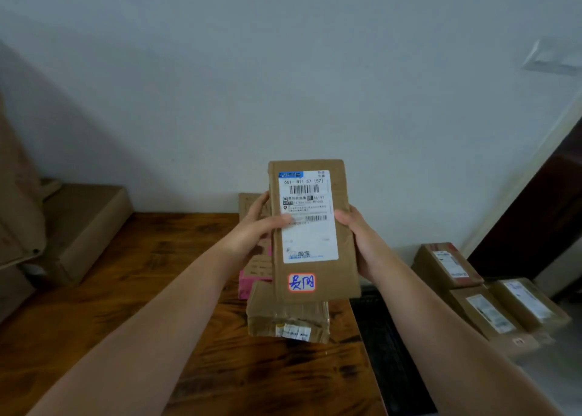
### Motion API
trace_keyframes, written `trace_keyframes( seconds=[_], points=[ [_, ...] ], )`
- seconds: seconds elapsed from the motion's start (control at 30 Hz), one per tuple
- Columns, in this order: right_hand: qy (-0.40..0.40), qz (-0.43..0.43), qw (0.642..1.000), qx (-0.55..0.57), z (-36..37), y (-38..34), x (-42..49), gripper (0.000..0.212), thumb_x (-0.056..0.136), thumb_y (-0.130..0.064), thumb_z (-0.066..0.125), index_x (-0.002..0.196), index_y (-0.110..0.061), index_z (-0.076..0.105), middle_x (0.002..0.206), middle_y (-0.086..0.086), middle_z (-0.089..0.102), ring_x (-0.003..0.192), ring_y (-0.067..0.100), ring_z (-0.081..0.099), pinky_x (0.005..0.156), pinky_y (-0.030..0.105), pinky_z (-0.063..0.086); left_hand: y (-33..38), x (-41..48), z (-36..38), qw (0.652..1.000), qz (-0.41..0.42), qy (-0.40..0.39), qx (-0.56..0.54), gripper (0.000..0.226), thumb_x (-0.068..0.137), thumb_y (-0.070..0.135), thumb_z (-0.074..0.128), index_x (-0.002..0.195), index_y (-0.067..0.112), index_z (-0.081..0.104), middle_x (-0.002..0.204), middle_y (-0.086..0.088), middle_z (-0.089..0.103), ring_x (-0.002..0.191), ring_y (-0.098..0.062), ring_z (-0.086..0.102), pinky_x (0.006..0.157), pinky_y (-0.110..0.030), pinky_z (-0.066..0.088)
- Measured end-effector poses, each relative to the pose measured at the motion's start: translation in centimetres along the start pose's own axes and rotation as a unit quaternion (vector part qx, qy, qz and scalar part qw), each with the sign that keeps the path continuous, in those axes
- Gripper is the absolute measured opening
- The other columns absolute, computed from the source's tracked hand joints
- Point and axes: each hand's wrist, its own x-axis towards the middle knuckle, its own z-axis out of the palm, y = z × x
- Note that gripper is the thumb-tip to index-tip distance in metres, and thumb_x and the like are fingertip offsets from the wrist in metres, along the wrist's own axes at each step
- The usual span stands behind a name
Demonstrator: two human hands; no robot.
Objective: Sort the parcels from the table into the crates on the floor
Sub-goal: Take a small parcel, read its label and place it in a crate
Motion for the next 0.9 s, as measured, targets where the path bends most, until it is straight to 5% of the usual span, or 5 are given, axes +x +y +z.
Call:
trace_keyframes(
  seconds=[0.07,0.17,0.47,0.77,0.9],
  points=[
    [0.040,0.013,0.999,0.000,-0.8,0.3,-0.6,0.083,0.067,-0.035,0.073,0.139,-0.010,0.039,0.120,0.017,0.064,0.107,0.035,0.064,0.089,0.050,0.052,-0.8,0.0,1.1,1.000,-0.009,-0.002,0.011,0.098,0.065,0.040,0.079,0.145,0.036,0.023,0.111,0.003,0.069,0.099,-0.018,0.067,0.089,-0.044,0.049],
    [0.072,0.033,0.997,-0.005,-2.0,0.6,-2.3,0.079,0.072,-0.042,0.071,0.136,-0.006,0.043,0.120,0.019,0.064,0.109,0.037,0.062,0.098,0.054,0.046,-1.9,0.4,2.9,1.000,-0.015,0.008,-0.004,0.085,0.075,0.030,0.074,0.145,0.032,0.025,0.108,0.001,0.070,0.086,-0.013,0.070,0.067,-0.028,0.054],
    [0.231,0.012,0.970,-0.071,-9.7,2.0,-10.9,0.017,0.094,-0.030,0.057,0.105,-0.025,0.068,0.099,0.000,0.074,0.095,0.023,0.070,0.095,0.053,0.048,-4.6,0.7,13.2,0.996,-0.059,-0.057,-0.034,0.083,0.073,0.026,0.075,0.144,0.035,0.031,0.102,0.005,0.072,0.088,-0.016,0.070,0.069,-0.034,0.053],
    [0.327,0.023,0.943,-0.051,-20.5,3.1,-21.5,0.015,0.094,-0.026,0.057,0.104,-0.027,0.068,0.093,-0.002,0.075,0.090,0.022,0.071,0.084,0.044,0.055,-7.8,-2.1,28.1,0.987,-0.087,-0.130,-0.018,0.070,0.077,0.024,0.075,0.138,0.034,0.042,0.106,0.003,0.071,0.094,-0.018,0.068,0.086,-0.045,0.053],
    [0.334,0.035,0.936,-0.109,-26.1,4.0,-26.8,0.021,0.097,-0.029,0.052,0.116,-0.030,0.061,0.098,-0.006,0.072,0.091,0.016,0.069,0.080,0.037,0.056,-10.2,-4.7,35.6,0.991,-0.073,-0.112,-0.011,0.051,0.079,0.017,0.073,0.127,0.023,0.055,0.091,0.010,0.073,0.081,-0.009,0.070,0.062,-0.026,0.055]
  ],
)
